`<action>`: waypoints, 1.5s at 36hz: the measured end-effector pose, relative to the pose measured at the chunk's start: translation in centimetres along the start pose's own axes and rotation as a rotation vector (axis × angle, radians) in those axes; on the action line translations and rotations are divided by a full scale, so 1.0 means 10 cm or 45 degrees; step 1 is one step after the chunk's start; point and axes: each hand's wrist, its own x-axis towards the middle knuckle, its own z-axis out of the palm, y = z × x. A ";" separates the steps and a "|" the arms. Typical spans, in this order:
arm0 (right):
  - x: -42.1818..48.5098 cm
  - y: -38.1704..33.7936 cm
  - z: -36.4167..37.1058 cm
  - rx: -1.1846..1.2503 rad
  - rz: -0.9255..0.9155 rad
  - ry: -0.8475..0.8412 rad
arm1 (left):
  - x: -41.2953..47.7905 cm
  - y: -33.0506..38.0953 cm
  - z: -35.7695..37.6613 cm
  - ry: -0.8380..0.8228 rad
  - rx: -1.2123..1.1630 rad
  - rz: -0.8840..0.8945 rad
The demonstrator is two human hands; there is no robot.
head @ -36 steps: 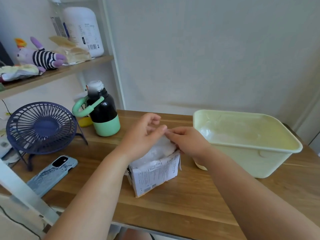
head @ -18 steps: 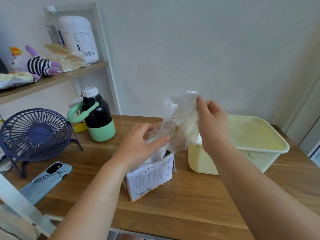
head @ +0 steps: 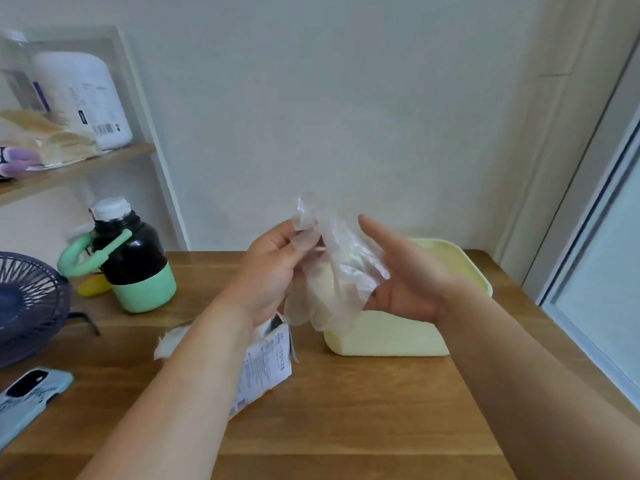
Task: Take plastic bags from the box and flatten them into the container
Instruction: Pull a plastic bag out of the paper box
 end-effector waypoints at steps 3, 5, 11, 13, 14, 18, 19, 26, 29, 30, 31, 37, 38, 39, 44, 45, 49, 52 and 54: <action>-0.03 -0.04 -0.08 0.013 -0.140 0.091 | 0.09 -0.01 0.04 -0.055 0.083 -0.023; -0.05 -0.09 -0.13 0.106 -0.249 0.247 | 0.15 -0.03 0.02 -0.031 0.151 -0.020; -0.11 -0.21 -0.38 -0.188 -0.451 0.549 | 0.48 -0.09 -0.08 0.391 0.573 -0.073; -0.10 -0.22 -0.47 -0.284 -0.453 0.658 | 0.56 -0.09 -0.10 0.660 0.842 -0.104; -0.09 -0.22 -0.52 -0.349 -0.456 0.719 | 0.57 -0.09 -0.09 0.785 0.957 -0.104; -0.02 -0.16 -0.71 -0.729 -0.380 0.904 | 0.48 -0.11 0.12 0.838 1.005 0.436; -0.01 -0.14 -0.76 -0.792 -0.336 0.921 | 0.47 -0.14 0.21 0.702 1.002 0.565; 0.14 -0.03 -1.03 -1.093 -0.075 0.929 | 0.69 -0.48 0.56 -0.500 1.676 -0.021; 0.21 -0.04 -1.13 -1.272 0.028 0.866 | 0.82 -0.56 0.63 -0.602 1.752 -0.250; 0.23 -0.05 -1.16 -1.344 0.082 0.825 | 0.85 -0.59 0.64 -0.624 1.774 -0.296; 0.24 -0.06 -1.17 -1.421 0.141 0.774 | 0.88 -0.61 0.63 -0.640 1.779 -0.335; 0.29 -0.06 -1.23 -1.779 0.431 0.559 | 1.00 -0.77 0.60 -0.679 1.807 -0.437; 0.30 -0.05 -1.22 -1.838 0.470 0.538 | 1.01 -0.79 0.59 -0.691 1.812 -0.488; 0.31 -0.03 -1.21 -1.889 0.504 0.522 | 1.02 -0.81 0.59 -0.715 1.831 -0.546; 0.34 0.02 -1.18 -2.034 0.550 0.538 | 1.03 -0.81 0.62 -0.886 2.025 -0.764; 0.35 0.02 -1.18 -2.050 0.543 0.568 | 1.03 -0.81 0.62 -0.914 2.049 -0.800; 0.35 0.01 -1.20 -2.026 0.522 0.707 | 1.01 -0.80 0.63 -0.942 2.067 -0.886; 0.30 -0.04 -1.17 -2.005 0.515 0.789 | 1.01 -0.78 0.65 -0.897 2.157 -0.815; 0.25 -0.09 -1.12 -2.038 0.496 0.836 | 0.99 -0.72 0.66 -0.768 2.215 -0.674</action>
